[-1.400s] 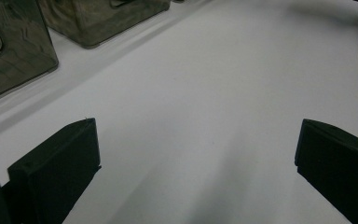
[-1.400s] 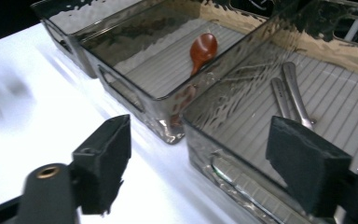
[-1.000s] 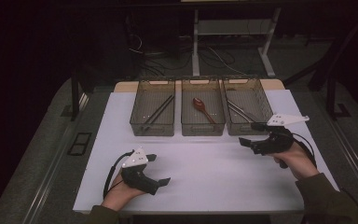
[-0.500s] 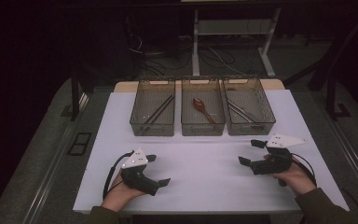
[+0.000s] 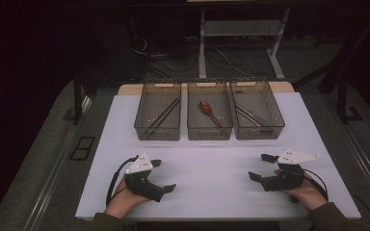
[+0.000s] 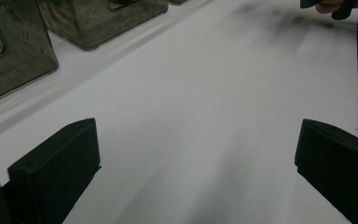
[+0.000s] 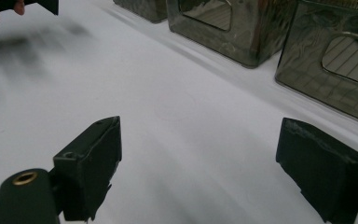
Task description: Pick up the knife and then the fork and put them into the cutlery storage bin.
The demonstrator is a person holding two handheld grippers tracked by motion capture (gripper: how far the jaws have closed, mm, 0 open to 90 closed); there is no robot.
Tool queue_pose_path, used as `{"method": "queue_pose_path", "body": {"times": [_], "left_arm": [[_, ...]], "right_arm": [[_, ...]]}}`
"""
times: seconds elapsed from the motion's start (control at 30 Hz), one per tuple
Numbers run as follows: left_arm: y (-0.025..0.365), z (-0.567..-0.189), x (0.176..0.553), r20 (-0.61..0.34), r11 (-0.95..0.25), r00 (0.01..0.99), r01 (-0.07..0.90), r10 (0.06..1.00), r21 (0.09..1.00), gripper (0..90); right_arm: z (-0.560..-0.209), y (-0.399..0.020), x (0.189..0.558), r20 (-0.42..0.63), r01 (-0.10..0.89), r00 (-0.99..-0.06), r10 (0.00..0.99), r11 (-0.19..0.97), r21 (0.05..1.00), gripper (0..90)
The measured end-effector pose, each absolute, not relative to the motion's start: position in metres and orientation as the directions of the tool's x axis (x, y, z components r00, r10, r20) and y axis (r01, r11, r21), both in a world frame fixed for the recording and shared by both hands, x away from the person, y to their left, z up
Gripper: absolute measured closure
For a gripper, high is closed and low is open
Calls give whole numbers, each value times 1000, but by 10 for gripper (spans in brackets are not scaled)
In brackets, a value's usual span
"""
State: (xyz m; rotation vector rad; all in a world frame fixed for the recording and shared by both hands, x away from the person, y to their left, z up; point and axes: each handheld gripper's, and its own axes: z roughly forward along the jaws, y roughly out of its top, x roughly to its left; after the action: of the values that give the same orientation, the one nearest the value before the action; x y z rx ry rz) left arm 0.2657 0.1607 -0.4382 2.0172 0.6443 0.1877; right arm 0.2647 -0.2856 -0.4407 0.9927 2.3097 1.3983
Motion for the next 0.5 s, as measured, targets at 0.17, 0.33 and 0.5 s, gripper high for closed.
{"method": "queue_pose_path", "body": {"times": [0.17,0.33,0.5], "left_arm": [[161,-438,265,-129,-387,847,365,516,847,0],[162,-438,265,-128,-389,845,366,519,845,0],[162,-438,265,-126,-392,845,367,520,844,0]], "right_arm": [[-444,-289,260,109,417,-732,673,316,853,122],[-445,-295,256,96,413,-725,682,319,853,106],[-444,-301,255,90,415,-705,703,307,857,99]]}}
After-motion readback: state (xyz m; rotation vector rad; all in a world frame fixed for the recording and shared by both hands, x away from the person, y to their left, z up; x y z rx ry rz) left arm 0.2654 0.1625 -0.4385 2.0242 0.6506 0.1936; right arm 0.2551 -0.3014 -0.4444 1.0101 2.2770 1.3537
